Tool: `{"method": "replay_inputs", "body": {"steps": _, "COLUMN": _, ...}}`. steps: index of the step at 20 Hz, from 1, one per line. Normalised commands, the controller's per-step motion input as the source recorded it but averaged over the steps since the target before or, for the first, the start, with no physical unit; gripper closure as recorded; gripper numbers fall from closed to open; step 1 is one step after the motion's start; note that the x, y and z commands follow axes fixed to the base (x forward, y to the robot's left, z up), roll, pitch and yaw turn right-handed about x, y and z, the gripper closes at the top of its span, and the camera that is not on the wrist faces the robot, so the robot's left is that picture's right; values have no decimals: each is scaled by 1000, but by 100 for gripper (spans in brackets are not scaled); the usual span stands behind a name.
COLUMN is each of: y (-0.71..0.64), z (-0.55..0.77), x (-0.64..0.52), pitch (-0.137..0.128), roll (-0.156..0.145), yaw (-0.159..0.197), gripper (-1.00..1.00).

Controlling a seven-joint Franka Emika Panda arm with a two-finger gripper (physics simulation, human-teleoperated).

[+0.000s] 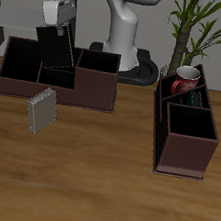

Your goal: Place the red mug into the left desk caddy's left compartment and place the green book into the left desk caddy's back compartment and place the black book into the back desk caddy's front compartment

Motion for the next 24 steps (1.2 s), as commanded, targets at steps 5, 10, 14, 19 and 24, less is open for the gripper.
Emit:
{"method": "replay_inputs", "body": {"steps": 5, "y": -87, "z": -136, "x": -63, "pitch": 46, "roll": -6, "yaw": -2, "gripper": 100}}
{"method": "replay_inputs", "body": {"steps": 10, "y": -104, "z": -40, "x": 30, "pitch": 17, "roll": -24, "yaw": 2, "gripper": 100}}
{"method": "replay_inputs", "body": {"steps": 14, "y": -65, "z": -26, "x": 27, "pitch": 9, "roll": -23, "yaw": 4, "gripper": 100}}
{"method": "replay_inputs", "body": {"steps": 19, "y": -2, "z": -134, "x": 54, "pitch": 27, "roll": 10, "yaw": -20, "gripper": 100}}
{"method": "replay_inputs", "body": {"steps": 24, "y": 11, "z": -222, "x": 36, "pitch": 36, "roll": 4, "yaw": 10, "gripper": 100}}
